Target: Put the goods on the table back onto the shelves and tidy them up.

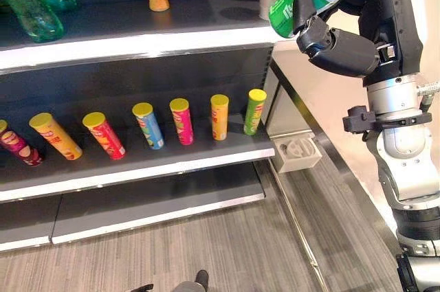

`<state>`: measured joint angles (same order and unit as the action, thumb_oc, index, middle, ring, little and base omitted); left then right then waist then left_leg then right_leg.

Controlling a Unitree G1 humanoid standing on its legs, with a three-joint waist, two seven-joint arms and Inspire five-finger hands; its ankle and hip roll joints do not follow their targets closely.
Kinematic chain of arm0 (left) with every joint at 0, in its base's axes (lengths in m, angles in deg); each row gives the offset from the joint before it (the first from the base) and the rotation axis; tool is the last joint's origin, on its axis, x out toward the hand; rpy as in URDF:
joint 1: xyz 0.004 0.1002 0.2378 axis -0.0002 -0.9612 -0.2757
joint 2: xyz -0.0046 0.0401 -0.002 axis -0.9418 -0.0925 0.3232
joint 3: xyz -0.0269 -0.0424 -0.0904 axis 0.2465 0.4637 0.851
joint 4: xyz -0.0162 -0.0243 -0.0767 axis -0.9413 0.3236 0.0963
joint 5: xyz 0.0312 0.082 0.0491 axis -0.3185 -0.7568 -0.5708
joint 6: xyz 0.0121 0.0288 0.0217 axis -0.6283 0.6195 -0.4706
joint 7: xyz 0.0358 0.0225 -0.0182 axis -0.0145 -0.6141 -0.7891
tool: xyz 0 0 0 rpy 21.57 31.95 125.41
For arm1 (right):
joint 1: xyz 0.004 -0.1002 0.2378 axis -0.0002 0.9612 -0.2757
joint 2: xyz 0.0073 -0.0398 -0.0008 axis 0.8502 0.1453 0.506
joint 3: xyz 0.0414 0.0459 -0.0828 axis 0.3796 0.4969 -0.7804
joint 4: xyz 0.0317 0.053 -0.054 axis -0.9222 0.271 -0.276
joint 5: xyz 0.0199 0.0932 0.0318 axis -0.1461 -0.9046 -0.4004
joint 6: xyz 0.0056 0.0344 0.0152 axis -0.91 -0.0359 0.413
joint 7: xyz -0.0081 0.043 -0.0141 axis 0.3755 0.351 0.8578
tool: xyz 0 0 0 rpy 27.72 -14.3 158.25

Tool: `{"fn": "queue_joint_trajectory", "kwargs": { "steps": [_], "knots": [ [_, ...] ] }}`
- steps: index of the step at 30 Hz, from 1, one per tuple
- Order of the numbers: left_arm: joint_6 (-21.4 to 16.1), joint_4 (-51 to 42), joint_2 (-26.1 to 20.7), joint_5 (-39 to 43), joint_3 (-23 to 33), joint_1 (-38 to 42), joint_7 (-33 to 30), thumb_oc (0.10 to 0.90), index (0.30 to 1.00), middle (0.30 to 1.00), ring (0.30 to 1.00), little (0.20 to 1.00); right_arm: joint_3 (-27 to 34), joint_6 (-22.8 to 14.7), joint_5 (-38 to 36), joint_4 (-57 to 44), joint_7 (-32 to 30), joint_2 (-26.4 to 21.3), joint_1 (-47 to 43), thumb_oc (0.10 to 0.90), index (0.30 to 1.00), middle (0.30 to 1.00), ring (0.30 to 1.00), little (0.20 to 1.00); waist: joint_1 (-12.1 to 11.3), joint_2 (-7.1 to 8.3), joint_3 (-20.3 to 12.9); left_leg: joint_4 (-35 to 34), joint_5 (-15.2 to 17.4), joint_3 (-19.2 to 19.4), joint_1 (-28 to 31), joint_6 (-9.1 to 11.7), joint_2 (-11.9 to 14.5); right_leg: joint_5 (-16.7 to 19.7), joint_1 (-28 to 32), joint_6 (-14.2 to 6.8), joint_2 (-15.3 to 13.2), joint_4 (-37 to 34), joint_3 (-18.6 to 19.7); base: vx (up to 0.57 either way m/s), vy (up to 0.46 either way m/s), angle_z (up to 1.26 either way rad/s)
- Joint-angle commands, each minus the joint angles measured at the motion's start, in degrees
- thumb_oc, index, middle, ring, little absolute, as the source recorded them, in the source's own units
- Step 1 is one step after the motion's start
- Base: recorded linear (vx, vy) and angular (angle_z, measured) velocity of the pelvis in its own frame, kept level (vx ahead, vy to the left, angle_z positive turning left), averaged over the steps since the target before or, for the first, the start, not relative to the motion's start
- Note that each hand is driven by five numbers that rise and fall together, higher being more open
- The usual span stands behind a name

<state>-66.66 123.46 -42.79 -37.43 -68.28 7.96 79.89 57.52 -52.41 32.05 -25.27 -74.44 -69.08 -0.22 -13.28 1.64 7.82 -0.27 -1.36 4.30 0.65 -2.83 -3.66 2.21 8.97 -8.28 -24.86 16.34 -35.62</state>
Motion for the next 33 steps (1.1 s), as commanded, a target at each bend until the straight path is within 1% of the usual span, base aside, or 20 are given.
{"fn": "queue_joint_trajectory", "kwargs": {
  "steps": [1,2,3,4,5,6,7,8,9,10,12,13,14,15,17,20,21,22,27,33],
  "knots": [
    [-1.9,-4.0,-5.2,-0.8,-2.4,2.2,-1.1,0.8,0.9,0.9,0.9,0.9,0.4,-3.9,-1.2,0.3,-1.5,-3.9,-10.0,0.4,0.3,0.3,0.3,0.3,-0.6,-1.09,-1.9,-4.3,2.3,-3.7,2.3,2.9,2.3,-0.4,-7.8,-2.1,2.2,4.4,9.8,-0.12,0.055,0.69],
    [-1.9,-4.2,-5.3,-0.5,-2.4,2.3,-1.1,0.8,0.9,0.9,0.9,0.9,-0.3,-3.9,-1.6,0.8,-1.4,-4.4,-10.9,0.4,0.3,0.3,0.3,0.3,-0.5,-1.18,-1.9,-4.4,2.3,-4.3,2.3,3.2,2.5,-1.9,-8.4,-1.7,3.9,2.2,11.9,-0.1,-0.027,0.66],
    [-2.1,-4.2,-5.5,0.1,-2.6,2.8,-1.1,0.8,0.9,0.9,0.9,0.9,-1.3,-3.8,-1.9,1.8,-1.5,-4.9,-12.4,0.4,0.3,0.3,0.3,0.3,-0.3,-1.08,-1.8,-4.3,2.1,-5.5,2.3,3.4,2.6,-3.2,-9.2,-1.6,5.8,-1.5,14.0,0.02,-0.108,0.58],
    [-2.1,-4.2,-5.6,0.2,-2.6,3.1,-1.1,0.8,0.9,0.9,0.9,0.9,-2.1,-3.8,-2.1,2.5,-1.6,-5.3,-13.5,0.4,0.3,0.3,0.3,0.3,0.0,-0.97,-1.6,-4.2,2.1,-6.2,2.2,3.8,2.5,-3.0,-9.4,-1.9,7.1,-5.1,15.8,0.03,-0.127,0.49],
    [-2.2,-3.9,-5.7,0.4,-2.6,3.3,-1.1,0.8,0.9,0.9,0.9,0.9,-2.7,-3.7,-2.3,3.2,-1.8,-5.5,-14.4,0.4,0.3,0.3,0.3,0.3,0.5,-0.8,-1.5,-4.2,2.1,-7.3,2.3,3.9,2.4,-2.4,-9.6,-2.1,8.7,-8.6,18.3,0.05,-0.103,0.64],
    [-2.1,-3.8,-5.8,0.7,-2.5,3.3,-0.9,0.8,0.9,0.9,0.9,0.9,-3.8,-3.5,-1.8,4.4,-2.0,-5.9,-15.5,0.4,0.3,0.3,0.3,0.3,1.0,-0.65,-1.3,-4.4,2.2,-8.3,2.7,3.9,2.1,-1.8,-10.5,-2.3,10.3,-10.6,21.2,0.03,-0.056,0.41],
    [-2.1,-3.8,-5.8,0.7,-2.4,3.3,-0.9,0.8,0.9,0.9,0.9,0.9,-4.0,-3.6,-1.8,4.5,-2.1,-5.9,-15.8,0.4,0.3,0.3,0.3,0.3,1.0,-0.68,-1.4,-4.4,1.9,-8.3,2.4,3.8,2.1,-1.4,-10.6,-2.2,10.3,-10.9,21.2,0.06,-0.059,0.4],
    [-1.9,-3.2,-5.8,0.6,-2.4,3.3,-0.9,0.8,0.9,0.9,0.9,0.9,-4.5,-2.8,-1.3,6.5,-2.4,-6.0,-15.8,0.4,0.3,0.3,0.3,0.3,1.5,-0.23,-1.5,-4.5,1.9,-10.2,2.9,3.8,1.7,-1.1,-10.9,-2.8,12.0,-12.6,25.1,0.04,-0.038,0.37],
    [-1.9,-3.2,-5.8,0.6,-2.4,3.2,-0.9,0.8,0.9,0.9,0.9,0.9,-4.5,-2.9,-1.3,6.6,-2.4,-5.9,-15.9,0.4,0.3,0.3,0.3,0.3,1.6,-0.24,-1.5,-4.5,1.9,-10.2,2.8,3.8,1.7,-1.1,-10.9,-2.8,12.1,-12.6,25.1,0.06,-0.091,0.55],
    [-1.9,-3.3,-5.9,0.9,-2.1,3.4,-1.2,0.8,0.9,0.9,0.9,0.9,-5.1,-2.6,-1.0,7.9,-2.5,-6.0,-16.7,0.4,0.3,0.3,0.3,0.3,1.3,0.18,-1.6,-4.3,1.9,-10.9,2.7,4.0,1.6,-0.5,-10.4,-3.1,12.2,-13.6,25.6,0.03,-0.084,0.74],
    [-1.8,-3.0,-5.5,1.1,-2.0,2.9,-1.3,0.8,0.9,0.9,0.9,0.9,-5.9,-2.2,-1.3,9.2,-2.7,-5.9,-17.7,0.4,0.3,0.3,0.3,0.3,1.3,0.57,-2.3,-4.4,2.1,-11.6,2.8,4.3,1.7,0.6,-8.3,-3.1,12.1,-16.3,24.5,0.08,-0.133,0.59],
    [-1.5,-3.0,-5.0,3.1,-0.9,2.0,-1.1,0.8,0.9,0.9,0.9,0.9,-7.1,-1.7,-1.0,10.7,-2.6,-6.2,-18.1,0.4,0.3,0.3,0.3,0.3,0.5,0.92,-3.6,-4.5,2.1,-12.2,2.8,4.6,2.1,0.5,-6.5,-3.1,12.3,-18.1,23.1,0.13,-0.144,0.29],
    [-1.4,-3.0,-4.6,4.0,-0.3,1.4,-1.2,0.8,0.9,0.9,0.9,0.9,-7.3,-1.3,-1.0,11.4,-2.5,-6.0,-18.1,0.4,0.3,0.3,0.3,0.3,0.2,0.96,-4.0,-4.5,2.1,-12.6,2.8,4.8,2.4,0.6,-5.8,-3.0,12.4,-18.7,22.5,0.11,-0.108,0.38],
    [-1.4,-3.0,-4.6,4.0,-0.2,1.4,-1.2,0.8,0.9,0.9,0.9,0.9,-7.3,-1.3,-1.0,11.4,-2.5,-6.0,-18.1,0.4,0.3,0.3,0.3,0.3,0.3,0.94,-4.0,-4.5,2.1,-12.6,2.8,4.9,2.5,0.6,-5.7,-3.0,12.4,-18.8,22.4,0.04,-0.057,0.46],
    [-1.1,-2.4,-4.0,5.5,0.9,0.6,-1.4,0.8,0.9,0.9,0.9,0.9,-8.2,-0.9,-0.8,13.6,-2.5,-5.6,-18.7,0.4,0.3,0.3,0.3,0.3,-0.9,1.15,-4.6,-4.6,2.0,-13.3,2.6,5.3,2.9,0.3,-4.6,-2.8,12.6,-19.7,21.0,0.05,-0.082,0.36],
    [-1.0,-2.4,-3.6,6.3,1.0,0.2,-1.4,0.8,0.9,0.9,0.9,0.9,-9.1,-0.5,-0.7,15.8,-2.4,-5.7,-19.7,0.4,0.3,0.3,0.3,0.3,-1.5,1.39,-4.9,-4.7,2.0,-14.4,2.7,5.5,3.1,-0.1,-3.6,-2.7,12.6,-19.8,19.6,0.05,-0.072,0.23],
    [-1.0,-2.4,-3.6,6.3,0.8,0.0,-1.3,0.8,0.9,0.9,0.9,0.9,-9.7,-0.5,-0.9,17.3,-2.5,-5.7,-20.7,0.4,0.3,0.3,0.3,0.3,-2.0,1.6,-5.0,-4.7,2.0,-14.8,2.6,5.7,3.2,-0.4,-3.0,-2.6,12.6,-20.0,18.5,0.06,-0.083,0.41],
    [-1.0,-2.1,-3.8,6.3,0.3,0.0,-1.3,0.8,0.9,0.9,0.9,0.9,-11.4,-0.6,-0.9,20.3,-2.8,-5.9,-22.9,0.4,0.3,0.3,0.3,0.3,-2.6,1.92,-5.2,-4.7,1.9,-16.0,2.4,5.8,3.2,-0.9,-2.4,-2.4,12.5,-19.7,16.4,0.05,-0.075,0.34],
    [-1.0,-1.6,-3.8,6.5,-0.4,0.5,-1.4,0.8,0.9,0.9,0.9,0.9,-13.0,-0.7,-1.1,23.0,-2.9,-5.7,-24.9,0.4,0.3,0.3,0.3,0.3,-3.0,2.27,-5.3,-4.7,1.8,-16.8,2.2,6.0,3.3,-1.2,-2.1,-2.4,12.3,-19.5,15.2,0.02,-0.018,0.24],
    [-1.0,-1.4,-4.4,6.2,-1.7,1.3,-1.2,0.8,0.9,0.9,0.9,0.9,-15.3,-0.2,-0.4,28.2,-3.5,-6.5,-28.5,0.4,0.3,0.3,0.3,0.3,-3.8,3.22,-5.3,-4.7,1.7,-17.8,1.4,6.0,3.4,-1.5,-1.8,-2.4,12.2,-19.3,13.2,0.02,-0.007,0.15]
  ]
}}
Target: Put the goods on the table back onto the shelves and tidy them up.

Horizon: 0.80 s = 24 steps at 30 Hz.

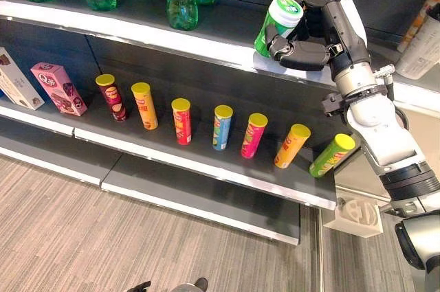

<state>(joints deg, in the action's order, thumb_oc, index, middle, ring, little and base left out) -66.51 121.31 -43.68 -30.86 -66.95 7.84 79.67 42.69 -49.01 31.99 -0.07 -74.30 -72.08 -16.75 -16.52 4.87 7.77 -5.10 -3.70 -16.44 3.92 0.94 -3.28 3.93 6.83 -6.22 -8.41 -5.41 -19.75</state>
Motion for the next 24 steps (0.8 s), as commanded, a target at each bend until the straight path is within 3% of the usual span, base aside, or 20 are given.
{"fn": "queue_joint_trajectory", "kwargs": {
  "steps": [1,11,24],
  "knots": [
    [-1.2,0.9,-3.6,-0.4,-3.2,1.5,-1.0,0.8,0.9,0.9,0.9,0.9,-0.8,-3.5,-0.3,3.8,-3.8,-3.8,-12.5,0.4,0.3,0.3,0.3,0.3,-0.7,0.09,-5.2,0.1,4.0,2.8,-2.0,2.3,2.9,-3.2,0.3,-4.5,-4.3,2.4,-2.9,0.02,0.003,0.06],
    [-1.4,1.2,-4.3,0.3,-3.9,1.8,-1.5,0.8,0.9,0.9,0.9,0.9,-3.9,-2.6,0.9,12.3,-5.0,-4.2,-17.4,0.4,0.3,0.3,0.3,0.3,-0.9,0.97,-4.9,0.1,4.2,2.6,-2.4,2.2,2.8,-3.0,0.1,-4.6,-4.7,2.7,-3.6,0.0,0.001,0.01],
    [-1.3,1.7,-4.6,0.6,-3.7,1.8,-1.6,0.8,0.9,0.9,0.9,0.9,-5.7,-2.6,-0.3,12.6,-3.9,-4.1,-18.3,0.4,0.3,0.3,0.3,0.3,-0.1,1.32,-4.7,0.1,4.5,3.2,-2.7,2.1,2.9,-2.9,-0.4,-4.7,-4.9,2.8,-3.3,0.0,-0.001,0.0]
  ]
}}
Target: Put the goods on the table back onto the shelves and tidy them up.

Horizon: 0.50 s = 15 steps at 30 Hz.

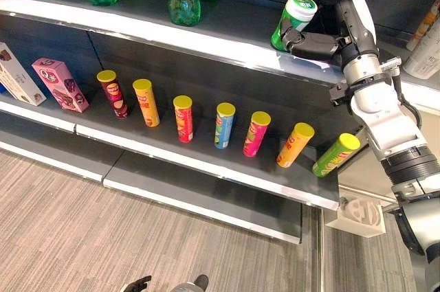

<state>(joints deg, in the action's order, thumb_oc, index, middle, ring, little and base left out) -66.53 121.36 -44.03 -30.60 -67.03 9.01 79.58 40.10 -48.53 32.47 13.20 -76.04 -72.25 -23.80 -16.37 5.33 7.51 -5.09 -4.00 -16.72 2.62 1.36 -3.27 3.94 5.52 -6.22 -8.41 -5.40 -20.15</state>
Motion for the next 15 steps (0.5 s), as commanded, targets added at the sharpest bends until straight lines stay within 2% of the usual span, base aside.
{"fn": "queue_joint_trajectory", "kwargs": {
  "steps": [1,15],
  "knots": [
    [-1.3,1.7,-4.2,0.3,-3.6,0.6,-1.5,0.8,0.9,0.9,0.9,0.9,-3.1,-3.1,-0.8,-0.6,-2.1,-4.0,-11.3,0.4,0.3,0.3,0.3,0.3,-0.2,0.85,-4.4,0.1,4.8,3.5,-1.3,1.6,2.9,-2.9,0.9,-4.7,-4.9,2.8,-2.9,0.0,0.0,0.0],
    [-1.4,2.4,-4.2,0.2,-4.1,1.1,-1.7,0.8,0.9,0.9,0.9,0.9,-5.4,-3.2,-1.5,0.2,-1.0,-3.9,-12.9,0.4,0.3,0.3,0.3,0.3,0.7,0.84,-4.3,0.1,5.3,4.4,-1.0,1.7,3.2,-2.6,1.0,-4.7,-4.8,2.3,-2.6,0.0,0.0,0.0]
  ]
}}
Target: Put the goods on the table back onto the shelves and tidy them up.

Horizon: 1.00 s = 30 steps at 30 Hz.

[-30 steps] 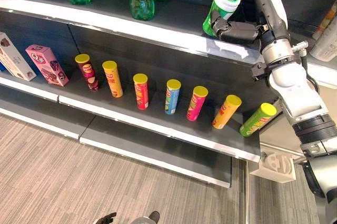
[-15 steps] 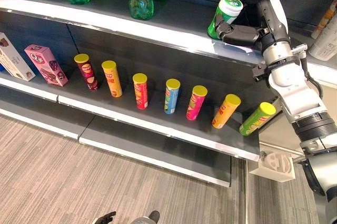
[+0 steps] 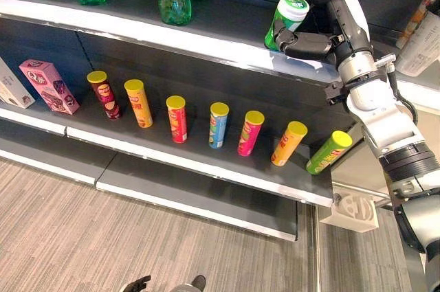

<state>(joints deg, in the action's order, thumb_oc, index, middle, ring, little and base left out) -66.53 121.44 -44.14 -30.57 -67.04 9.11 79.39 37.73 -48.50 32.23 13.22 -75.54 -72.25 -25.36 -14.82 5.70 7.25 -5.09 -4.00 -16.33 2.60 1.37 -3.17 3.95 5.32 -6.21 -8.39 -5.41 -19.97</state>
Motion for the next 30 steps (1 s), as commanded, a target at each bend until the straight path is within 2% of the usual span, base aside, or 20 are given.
{"fn": "queue_joint_trajectory", "kwargs": {
  "steps": [1,6,7,8,9,30],
  "knots": [
    [-1.4,2.3,-4.1,0.1,-4.1,1.0,-1.5,0.8,0.9,0.9,0.9,0.9,-3.1,-3.3,-1.2,0.4,-1.5,-3.9,-11.4,0.4,0.3,0.3,0.3,0.3,-0.8,0.43,-4.1,0.1,5.3,4.1,-0.9,1.7,3.1,-2.6,1.2,-4.7,-4.8,2.3,-2.7,0.0,0.0,0.0],
    [-1.5,2.3,-4.1,0.2,-4.2,1.0,-1.6,0.8,0.9,0.9,0.9,0.9,-3.5,-3.3,-1.6,1.3,-1.5,-3.6,-11.9,0.4,0.3,0.3,0.3,0.3,-0.6,0.37,-4.0,0.1,5.4,4.3,-0.8,1.7,3.2,-2.4,1.1,-4.7,-4.9,2.3,-2.7,0.0,0.0,0.0],
    [-1.5,2.1,-4.1,0.3,-4.3,1.0,-1.6,0.8,0.9,0.9,0.9,0.9,-3.5,-3.3,-1.7,1.4,-1.5,-3.5,-11.9,0.555,0.533,0.533,0.533,0.533,-0.6,0.32,-4.0,0.1,5.4,4.3,-0.8,1.7,3.2,-2.4,1.1,-4.7,-4.9,2.3,-2.6,0.0,0.0,0.0],
    [-1.5,2.2,-4.2,0.3,-4.3,1.0,-1.7,0.8,0.9,0.9,0.9,0.9,-3.5,-3.3,-1.7,1.4,-1.5,-3.3,-12.0,0.653,0.679,0.679,0.679,0.679,-0.6,0.33,-4.0,0.1,5.4,4.4,-0.8,1.7,3.2,-2.4,1.1,-4.7,-4.9,2.3,-2.7,0.0,0.0,0.0],
    [-1.5,2.3,-4.2,0.3,-4.3,1.1,-1.7,0.8,0.9,0.9,0.9,0.9,-3.6,-3.4,-1.8,1.4,-1.5,-3.2,-12.1,0.8,0.9,0.9,0.9,0.9,-0.6,0.35,-4.0,0.1,5.4,4.4,-0.9,1.7,3.2,-2.4,1.0,-4.7,-4.9,2.3,-2.6,0.0,0.0,0.0],
    [-1.5,2.5,-4.6,-0.1,-4.2,1.1,-2.0,0.8,0.9,0.9,0.9,0.9,-4.1,-3.0,-1.1,2.9,-1.8,-2.5,-13.4,0.8,0.9,0.9,0.9,0.9,-0.2,0.41,-4.3,0.1,5.8,5.2,-0.6,1.7,3.3,-1.9,1.2,-4.9,-5.2,2.0,-2.4,0.0,0.0,0.0]
  ]
}}
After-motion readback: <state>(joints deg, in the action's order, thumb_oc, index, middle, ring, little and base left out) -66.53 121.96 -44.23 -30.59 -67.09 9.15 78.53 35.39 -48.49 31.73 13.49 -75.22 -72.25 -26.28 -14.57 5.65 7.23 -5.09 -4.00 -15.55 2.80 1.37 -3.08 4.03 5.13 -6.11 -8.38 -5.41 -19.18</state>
